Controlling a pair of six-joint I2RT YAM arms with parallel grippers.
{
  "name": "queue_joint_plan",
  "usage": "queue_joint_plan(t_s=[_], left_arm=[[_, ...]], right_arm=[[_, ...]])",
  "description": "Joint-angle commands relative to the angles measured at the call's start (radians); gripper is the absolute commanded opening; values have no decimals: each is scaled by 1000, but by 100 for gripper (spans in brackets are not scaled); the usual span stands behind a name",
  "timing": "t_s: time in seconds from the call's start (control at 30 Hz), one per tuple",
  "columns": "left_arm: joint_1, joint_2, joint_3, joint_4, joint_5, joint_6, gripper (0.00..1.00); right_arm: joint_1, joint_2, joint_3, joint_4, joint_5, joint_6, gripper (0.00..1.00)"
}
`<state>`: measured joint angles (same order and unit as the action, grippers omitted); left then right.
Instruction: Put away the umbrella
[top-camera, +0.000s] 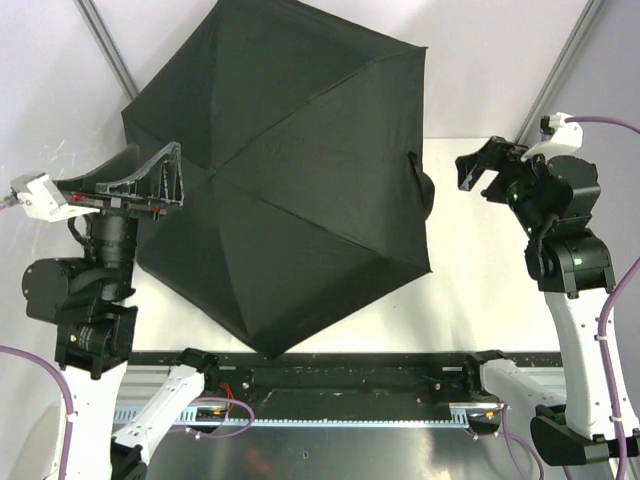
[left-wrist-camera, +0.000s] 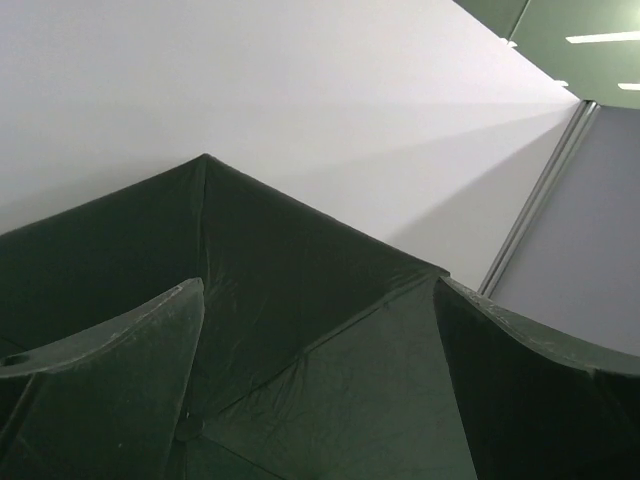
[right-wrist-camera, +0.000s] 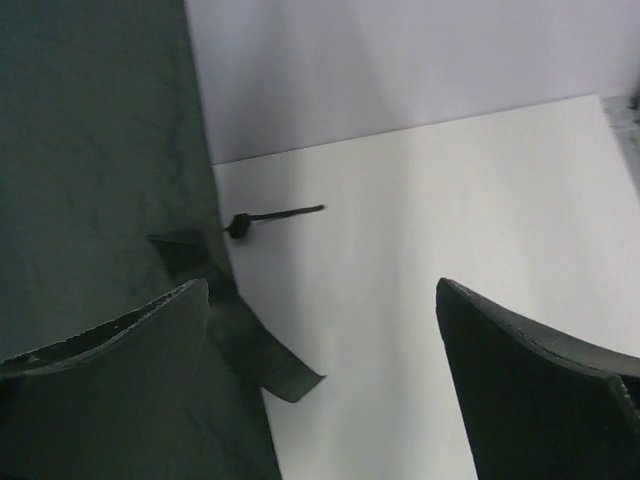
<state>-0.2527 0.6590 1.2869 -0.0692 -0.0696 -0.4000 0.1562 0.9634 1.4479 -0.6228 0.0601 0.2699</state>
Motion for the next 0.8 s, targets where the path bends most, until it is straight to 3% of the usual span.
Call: queue_joint_plan(t_s=[0.0, 0.27, 0.5, 0.63, 0.77], left_arm=[[6, 43, 20, 19, -32, -73, 99], [7, 72, 40, -18, 123, -30, 99], [7, 105, 52, -118, 238, -23, 99], [7, 123, 30, -153, 281, -46, 98], [6, 133, 8, -172, 309, -70, 97]], right_arm=[[-1, 45, 30, 113, -204, 61, 99], [-129, 223, 40, 242, -652, 148, 99], [-278, 348, 25, 412, -900, 201, 99], [-302, 415, -25, 718, -1148, 386, 98], [-218, 457, -37, 955, -1217, 515, 98]])
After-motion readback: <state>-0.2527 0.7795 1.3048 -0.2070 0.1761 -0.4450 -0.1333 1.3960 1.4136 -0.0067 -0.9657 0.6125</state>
